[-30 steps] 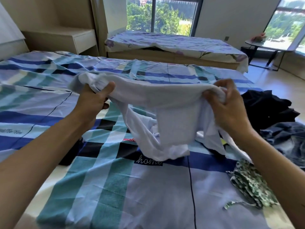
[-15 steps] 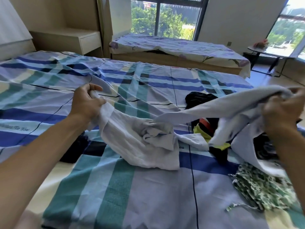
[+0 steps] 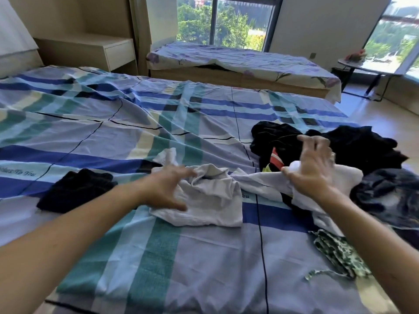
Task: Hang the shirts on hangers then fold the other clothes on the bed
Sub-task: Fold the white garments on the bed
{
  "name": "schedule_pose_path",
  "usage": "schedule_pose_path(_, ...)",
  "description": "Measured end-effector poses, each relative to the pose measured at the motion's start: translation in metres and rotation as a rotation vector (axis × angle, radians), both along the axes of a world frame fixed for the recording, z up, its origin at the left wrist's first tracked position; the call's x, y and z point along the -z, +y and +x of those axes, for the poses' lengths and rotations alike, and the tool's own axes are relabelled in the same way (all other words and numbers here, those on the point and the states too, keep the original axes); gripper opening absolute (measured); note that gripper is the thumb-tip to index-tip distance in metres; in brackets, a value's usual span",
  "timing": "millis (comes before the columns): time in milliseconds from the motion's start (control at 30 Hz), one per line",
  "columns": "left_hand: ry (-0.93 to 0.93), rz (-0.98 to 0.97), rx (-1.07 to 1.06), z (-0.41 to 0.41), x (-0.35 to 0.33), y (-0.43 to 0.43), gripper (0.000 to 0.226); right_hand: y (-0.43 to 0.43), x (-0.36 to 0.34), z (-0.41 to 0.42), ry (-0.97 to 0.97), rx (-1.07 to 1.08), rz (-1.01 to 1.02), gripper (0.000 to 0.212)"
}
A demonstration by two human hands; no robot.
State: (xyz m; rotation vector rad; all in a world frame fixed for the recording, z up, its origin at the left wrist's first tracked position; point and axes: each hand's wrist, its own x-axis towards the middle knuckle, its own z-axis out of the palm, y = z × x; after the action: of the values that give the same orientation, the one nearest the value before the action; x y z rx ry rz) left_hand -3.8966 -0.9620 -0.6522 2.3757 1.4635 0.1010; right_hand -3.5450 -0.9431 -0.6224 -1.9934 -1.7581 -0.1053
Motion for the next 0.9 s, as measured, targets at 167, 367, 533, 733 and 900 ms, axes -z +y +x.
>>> schedule_pose_path(167,0.361,0.055,0.177,0.020,0.048,-0.003,0.066,-0.014,0.021,-0.053,0.032,-0.477,-0.087,0.078)
schedule_pose_path(367,-0.257,0.134,-0.021,0.032,0.020,0.004,0.017,-0.030,0.050,-0.082,-0.120,-0.852,-0.424,0.075)
schedule_pose_path(533,-0.679,0.288,-0.056,0.033,-0.041,-0.001,0.017,-0.021,0.040,-0.093,0.384,-0.734,-0.164,0.012)
schedule_pose_path(733,-0.699,0.337,-0.191,-0.003,-0.059,0.006,0.036,-0.018,-0.025,-0.089,1.023,-0.592,0.002,0.027)
schedule_pose_path(900,-0.805,0.012,-0.117,0.007,-0.056,-0.013,0.049,-0.035,-0.039,-0.116,0.968,-0.747,-0.050,0.033)
